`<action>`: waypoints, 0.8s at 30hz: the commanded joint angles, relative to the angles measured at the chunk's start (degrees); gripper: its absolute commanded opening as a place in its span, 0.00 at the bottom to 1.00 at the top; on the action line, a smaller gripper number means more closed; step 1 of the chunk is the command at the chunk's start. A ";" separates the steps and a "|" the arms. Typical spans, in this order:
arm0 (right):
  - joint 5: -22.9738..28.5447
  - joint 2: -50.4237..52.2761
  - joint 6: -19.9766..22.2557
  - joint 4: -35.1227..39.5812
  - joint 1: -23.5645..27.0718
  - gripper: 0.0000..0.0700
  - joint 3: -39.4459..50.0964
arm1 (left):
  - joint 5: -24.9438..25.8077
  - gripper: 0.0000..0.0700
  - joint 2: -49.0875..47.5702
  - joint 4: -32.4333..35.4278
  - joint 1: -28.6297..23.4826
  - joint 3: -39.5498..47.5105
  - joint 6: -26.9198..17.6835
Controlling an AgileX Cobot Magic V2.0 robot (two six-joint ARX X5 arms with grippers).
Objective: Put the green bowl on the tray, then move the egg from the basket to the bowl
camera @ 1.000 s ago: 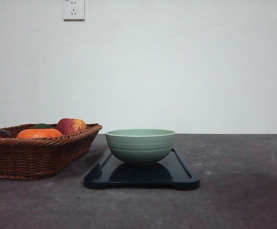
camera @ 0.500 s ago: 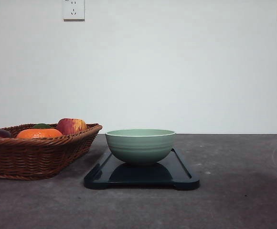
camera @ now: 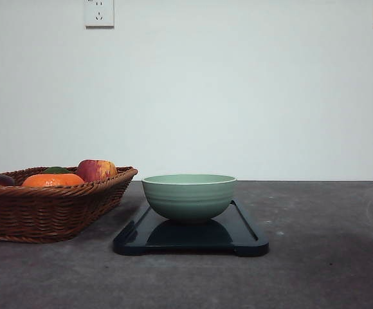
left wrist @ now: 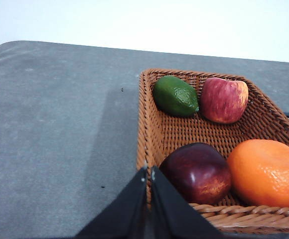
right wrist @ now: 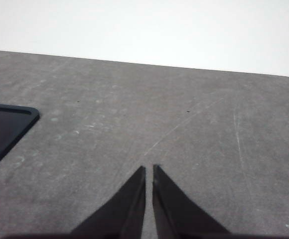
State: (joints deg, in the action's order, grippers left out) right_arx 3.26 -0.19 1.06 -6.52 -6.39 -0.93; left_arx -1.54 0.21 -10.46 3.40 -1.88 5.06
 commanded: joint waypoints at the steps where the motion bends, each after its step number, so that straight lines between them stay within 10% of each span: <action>1: 0.19 -0.02 -0.63 0.85 -0.11 0.03 0.26 | 0.07 0.00 0.00 -0.26 -0.07 1.08 -0.96; 24: 0.19 -0.02 -0.63 0.85 -0.11 0.03 0.26 | 0.07 0.00 0.00 -0.26 -0.07 1.08 -0.96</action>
State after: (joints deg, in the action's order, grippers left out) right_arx 3.27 -0.19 1.08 -6.52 -6.39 -0.93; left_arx -1.53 0.21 -10.46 3.40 -1.89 5.05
